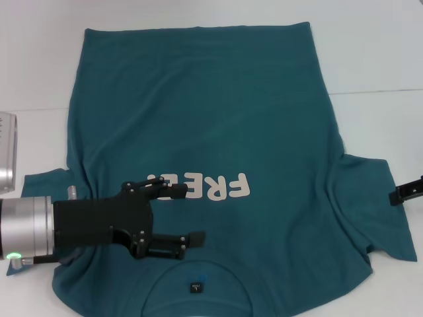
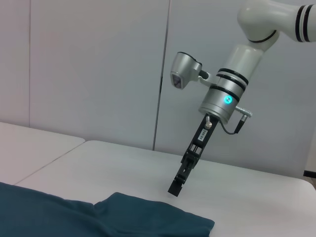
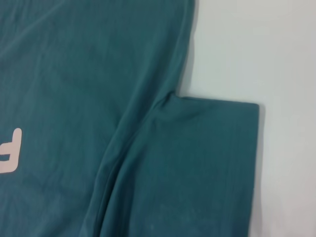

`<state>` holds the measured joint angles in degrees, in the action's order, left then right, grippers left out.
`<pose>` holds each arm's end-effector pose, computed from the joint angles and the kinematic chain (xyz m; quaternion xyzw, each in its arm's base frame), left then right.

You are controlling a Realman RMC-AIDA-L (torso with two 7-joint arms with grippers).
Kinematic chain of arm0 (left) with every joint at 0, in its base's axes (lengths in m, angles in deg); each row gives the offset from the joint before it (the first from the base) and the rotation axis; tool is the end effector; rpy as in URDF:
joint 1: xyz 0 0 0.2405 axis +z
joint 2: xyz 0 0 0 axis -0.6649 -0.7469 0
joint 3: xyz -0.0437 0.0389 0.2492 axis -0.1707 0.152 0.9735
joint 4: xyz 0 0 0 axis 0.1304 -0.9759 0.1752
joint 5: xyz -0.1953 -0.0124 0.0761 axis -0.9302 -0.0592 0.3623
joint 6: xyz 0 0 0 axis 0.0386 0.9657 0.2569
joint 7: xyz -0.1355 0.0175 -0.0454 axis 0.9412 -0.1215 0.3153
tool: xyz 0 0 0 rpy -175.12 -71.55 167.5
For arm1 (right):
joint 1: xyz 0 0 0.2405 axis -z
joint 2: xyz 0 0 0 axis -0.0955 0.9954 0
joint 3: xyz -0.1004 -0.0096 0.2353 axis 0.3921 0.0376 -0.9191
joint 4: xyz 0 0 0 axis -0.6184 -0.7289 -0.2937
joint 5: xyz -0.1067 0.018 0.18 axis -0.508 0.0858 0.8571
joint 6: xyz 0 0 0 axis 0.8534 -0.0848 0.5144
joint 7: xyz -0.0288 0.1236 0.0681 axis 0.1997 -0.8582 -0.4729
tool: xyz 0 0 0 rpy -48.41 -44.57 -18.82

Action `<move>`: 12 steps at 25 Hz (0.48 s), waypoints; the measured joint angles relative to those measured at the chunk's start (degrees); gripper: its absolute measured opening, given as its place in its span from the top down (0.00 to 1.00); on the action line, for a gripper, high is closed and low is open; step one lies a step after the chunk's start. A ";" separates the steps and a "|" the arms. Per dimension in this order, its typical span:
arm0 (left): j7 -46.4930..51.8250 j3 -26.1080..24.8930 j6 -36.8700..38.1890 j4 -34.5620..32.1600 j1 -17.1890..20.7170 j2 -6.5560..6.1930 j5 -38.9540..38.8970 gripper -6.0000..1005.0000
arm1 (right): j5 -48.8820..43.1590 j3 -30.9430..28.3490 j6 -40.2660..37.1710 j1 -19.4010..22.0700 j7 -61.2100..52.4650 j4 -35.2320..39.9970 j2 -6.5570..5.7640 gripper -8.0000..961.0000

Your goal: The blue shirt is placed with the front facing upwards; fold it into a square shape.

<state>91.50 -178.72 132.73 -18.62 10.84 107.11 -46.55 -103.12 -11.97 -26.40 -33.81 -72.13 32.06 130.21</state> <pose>-0.2202 0.3269 -0.0171 -0.9578 -0.1031 -0.2574 0.0762 0.3304 0.3802 0.1036 -0.7311 0.6345 -0.0382 0.2479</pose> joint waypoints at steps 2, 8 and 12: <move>-0.04 0.00 0.00 0.00 0.05 0.00 0.02 0.07 | 0.10 0.00 0.42 -0.04 0.20 -0.39 0.14 0.05; -0.08 0.00 0.00 0.00 0.09 0.00 0.06 0.07 | 0.34 0.00 1.89 -0.50 1.00 -2.84 0.20 0.05; -0.09 0.00 0.00 0.00 0.09 0.00 0.08 0.07 | 0.34 -0.05 2.54 -0.52 1.31 -3.11 0.34 0.05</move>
<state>91.41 -178.71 132.73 -18.62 10.92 107.11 -46.47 -102.78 -12.02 -23.86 -34.33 -70.82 28.95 130.55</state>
